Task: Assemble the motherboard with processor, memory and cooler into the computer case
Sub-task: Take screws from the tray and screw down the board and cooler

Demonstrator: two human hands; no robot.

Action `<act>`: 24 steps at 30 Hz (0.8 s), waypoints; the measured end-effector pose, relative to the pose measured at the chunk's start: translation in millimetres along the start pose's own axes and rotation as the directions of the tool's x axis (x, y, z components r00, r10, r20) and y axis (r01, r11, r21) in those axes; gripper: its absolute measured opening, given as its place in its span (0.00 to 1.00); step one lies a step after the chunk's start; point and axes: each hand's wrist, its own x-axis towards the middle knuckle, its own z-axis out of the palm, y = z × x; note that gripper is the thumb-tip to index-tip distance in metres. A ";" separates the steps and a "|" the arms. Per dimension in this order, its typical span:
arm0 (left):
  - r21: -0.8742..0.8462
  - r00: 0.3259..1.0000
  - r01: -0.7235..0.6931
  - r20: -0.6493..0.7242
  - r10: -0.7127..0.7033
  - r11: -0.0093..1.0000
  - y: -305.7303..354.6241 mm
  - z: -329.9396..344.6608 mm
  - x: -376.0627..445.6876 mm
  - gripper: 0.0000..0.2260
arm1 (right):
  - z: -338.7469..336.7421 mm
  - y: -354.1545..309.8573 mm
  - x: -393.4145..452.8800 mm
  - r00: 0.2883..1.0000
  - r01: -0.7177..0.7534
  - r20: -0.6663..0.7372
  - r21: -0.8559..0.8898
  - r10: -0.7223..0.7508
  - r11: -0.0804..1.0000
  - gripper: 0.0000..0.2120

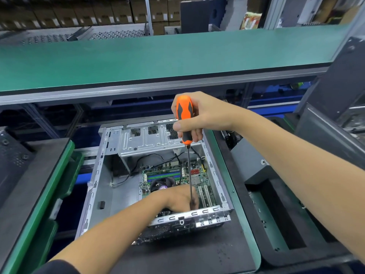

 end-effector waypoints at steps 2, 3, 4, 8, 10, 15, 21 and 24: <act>-0.112 0.998 0.004 -0.054 -0.011 0.994 -1.6 -2.7 -1.0 0.04 | -6.2 -4.3 -2.7 0.999 0.018 -0.033 -0.004 -0.018 1.000 0.13; -0.185 0.997 0.001 -0.080 -0.016 0.983 -2.3 -4.6 -2.3 0.04 | -10.3 -6.6 -3.6 0.998 0.034 -0.053 0.001 -0.034 0.999 0.13; -0.247 0.995 -0.005 -0.097 -0.020 0.969 -2.6 -6.4 -4.1 0.04 | -14.7 -8.7 -4.5 0.996 0.051 -0.068 0.011 -0.050 0.999 0.13; -0.287 0.999 -0.014 -0.051 -0.001 0.958 -1.7 -8.5 -11.1 0.02 | -24.4 -12.2 -5.6 0.996 0.074 -0.050 0.056 -0.071 0.996 0.10; -0.214 1.000 -0.020 0.009 0.023 0.977 -0.5 -7.2 -12.1 0.06 | -21.2 -10.2 -4.0 0.999 0.050 -0.014 0.056 -0.049 0.997 0.10; -0.029 0.997 -0.053 0.059 0.054 0.998 6.5 0.9 -7.2 0.07 | -8.2 -2.2 -0.3 0.995 -0.014 0.102 0.059 0.008 0.998 0.11; 0.078 0.995 -0.077 0.063 0.072 0.994 3.7 6.1 3.6 0.06 | -9.9 -3.9 -2.5 0.973 -0.083 0.223 0.080 0.063 0.993 0.12; 0.070 0.994 -0.055 0.102 0.047 0.996 3.9 6.6 5.9 0.07 | -10.8 -6.9 -3.7 0.964 -0.084 0.258 0.057 0.066 0.995 0.11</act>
